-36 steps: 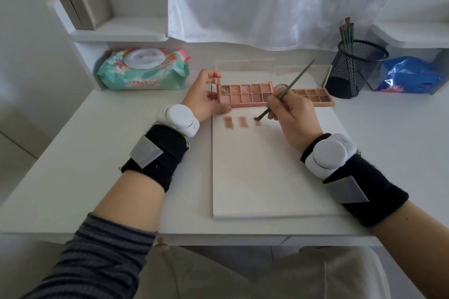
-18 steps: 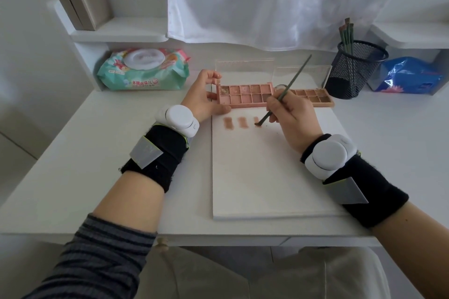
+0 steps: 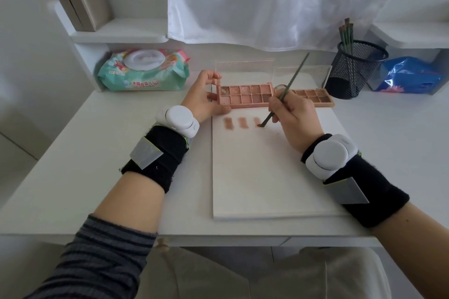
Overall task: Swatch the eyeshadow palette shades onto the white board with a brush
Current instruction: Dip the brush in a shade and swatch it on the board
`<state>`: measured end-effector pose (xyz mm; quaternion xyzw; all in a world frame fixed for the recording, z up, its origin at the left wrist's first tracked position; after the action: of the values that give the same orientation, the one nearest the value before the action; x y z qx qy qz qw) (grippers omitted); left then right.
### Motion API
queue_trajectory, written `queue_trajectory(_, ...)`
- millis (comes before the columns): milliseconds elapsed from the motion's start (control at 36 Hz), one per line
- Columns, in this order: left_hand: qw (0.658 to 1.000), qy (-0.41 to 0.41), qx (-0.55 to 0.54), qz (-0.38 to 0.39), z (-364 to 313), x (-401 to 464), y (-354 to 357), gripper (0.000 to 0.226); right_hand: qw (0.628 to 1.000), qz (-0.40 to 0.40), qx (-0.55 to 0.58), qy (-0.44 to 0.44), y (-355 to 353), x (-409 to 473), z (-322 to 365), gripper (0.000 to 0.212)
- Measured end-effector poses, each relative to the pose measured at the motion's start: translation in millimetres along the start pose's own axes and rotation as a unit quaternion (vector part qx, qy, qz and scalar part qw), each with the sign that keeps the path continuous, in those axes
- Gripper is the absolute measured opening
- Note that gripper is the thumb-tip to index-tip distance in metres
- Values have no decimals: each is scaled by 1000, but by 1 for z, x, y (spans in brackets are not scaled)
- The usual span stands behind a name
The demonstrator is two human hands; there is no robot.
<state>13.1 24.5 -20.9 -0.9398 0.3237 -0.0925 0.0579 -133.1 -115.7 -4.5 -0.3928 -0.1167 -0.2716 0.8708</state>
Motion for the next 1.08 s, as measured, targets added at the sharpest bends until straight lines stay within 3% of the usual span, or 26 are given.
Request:
queue_trajectory(167, 1000, 0, -5, 1, 0, 1, 0, 66, 999, -33, 14, 10, 0, 0, -2, 15)
queue_trajectory(361, 1000, -4, -2, -1, 1, 0, 0, 69, 1000, -2, -22, 5, 2, 1, -3, 16)
queue_trajectory(1083, 1000, -4, -3, -3, 0, 0, 0, 66, 1000, -15, 26, -4, 1, 0, 0, 20)
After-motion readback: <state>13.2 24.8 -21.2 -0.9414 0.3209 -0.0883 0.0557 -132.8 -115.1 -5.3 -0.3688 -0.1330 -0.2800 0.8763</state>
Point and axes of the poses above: each hand's wrist, its own x-axis towards the middle knuckle, its own y-axis out of the palm, z = x × y, the point moved 3 cm from there along x, towards the middle knuckle, and after that the axes turned 9 degrees about -x, right-handed, at the moved point
